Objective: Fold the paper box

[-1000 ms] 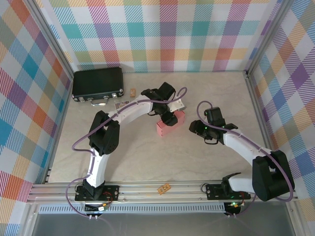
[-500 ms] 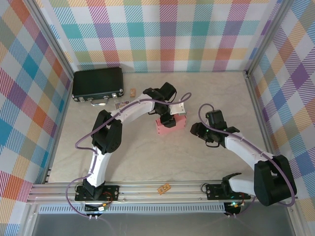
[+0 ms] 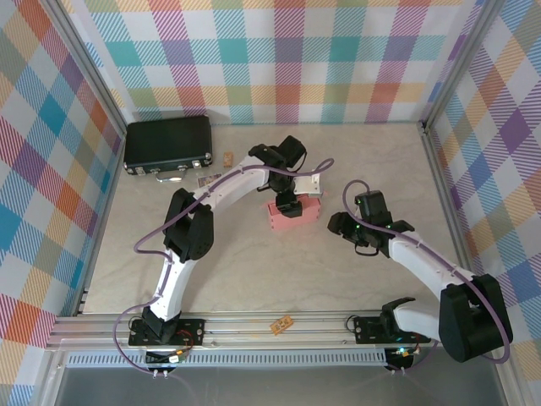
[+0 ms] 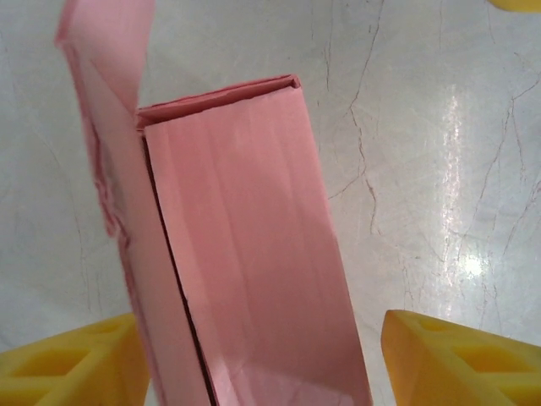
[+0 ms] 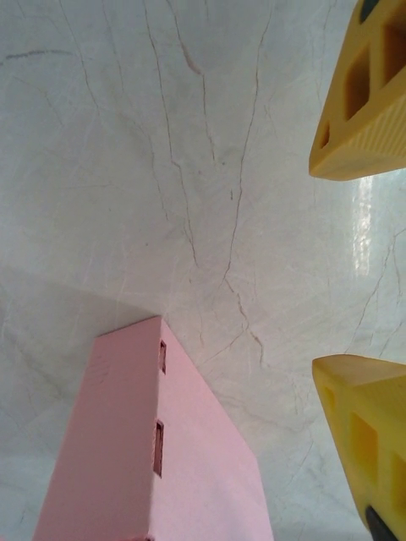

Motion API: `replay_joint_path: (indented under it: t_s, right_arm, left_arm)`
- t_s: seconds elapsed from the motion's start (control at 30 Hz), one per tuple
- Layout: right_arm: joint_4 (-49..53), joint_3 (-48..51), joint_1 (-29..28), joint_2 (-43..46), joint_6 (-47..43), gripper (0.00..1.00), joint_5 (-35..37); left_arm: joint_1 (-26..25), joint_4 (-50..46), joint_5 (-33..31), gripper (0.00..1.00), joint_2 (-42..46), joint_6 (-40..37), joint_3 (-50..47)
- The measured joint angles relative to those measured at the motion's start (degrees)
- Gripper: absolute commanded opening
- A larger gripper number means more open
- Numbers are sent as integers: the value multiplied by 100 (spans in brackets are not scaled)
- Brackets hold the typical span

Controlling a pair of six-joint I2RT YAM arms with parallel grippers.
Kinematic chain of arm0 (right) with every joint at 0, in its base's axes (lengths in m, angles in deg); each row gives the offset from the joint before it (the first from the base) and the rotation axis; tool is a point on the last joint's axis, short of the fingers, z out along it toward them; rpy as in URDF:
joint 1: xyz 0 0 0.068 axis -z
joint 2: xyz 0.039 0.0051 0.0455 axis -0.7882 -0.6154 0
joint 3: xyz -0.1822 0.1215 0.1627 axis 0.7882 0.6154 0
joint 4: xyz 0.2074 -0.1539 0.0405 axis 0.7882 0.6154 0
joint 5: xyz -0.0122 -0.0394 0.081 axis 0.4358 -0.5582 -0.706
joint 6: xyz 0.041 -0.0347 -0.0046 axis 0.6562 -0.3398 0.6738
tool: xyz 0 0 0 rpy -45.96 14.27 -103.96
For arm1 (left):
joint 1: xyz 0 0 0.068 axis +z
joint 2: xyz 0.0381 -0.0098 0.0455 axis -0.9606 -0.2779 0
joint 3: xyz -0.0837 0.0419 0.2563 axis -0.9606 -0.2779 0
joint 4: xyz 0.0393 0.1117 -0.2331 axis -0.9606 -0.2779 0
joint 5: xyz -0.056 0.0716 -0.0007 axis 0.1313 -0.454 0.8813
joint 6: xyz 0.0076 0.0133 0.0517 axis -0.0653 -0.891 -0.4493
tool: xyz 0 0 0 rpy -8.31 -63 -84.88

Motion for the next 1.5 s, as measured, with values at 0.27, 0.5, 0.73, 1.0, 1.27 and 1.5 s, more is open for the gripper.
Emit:
replay_joint_path:
  t_s: [0.27, 0.5, 0.73, 1.0, 1.27, 1.5]
  right_arm:
    - [448, -881, 214, -199, -999, 58, 39]
    - [863, -2046, 358, -925, -2411, 58, -72]
    - [1211, -2855, 686, -1329, -3934, 56, -732]
    - [1449, -3058, 866, -1432, -5814, 54, -1690]
    - [1965, -3613, 876, -2155, -6981, 50, -2387]
    - [2398, -4019, 876, -2647, -7385, 48, -2452]
  left_arm:
    - [0, -105, -4, 73, 404, 455, -22]
    - [7, 573, -448, 74, 1991, 1532, -1128]
    - [33, 1178, -1462, 72, 3202, 3536, -2356]
    - [87, 1390, -2127, 72, 4087, 5187, -3543]
    - [210, 1425, -2000, 61, 4022, 6011, -3823]
    - [219, 1574, -1784, 55, 3528, 6360, -3834]
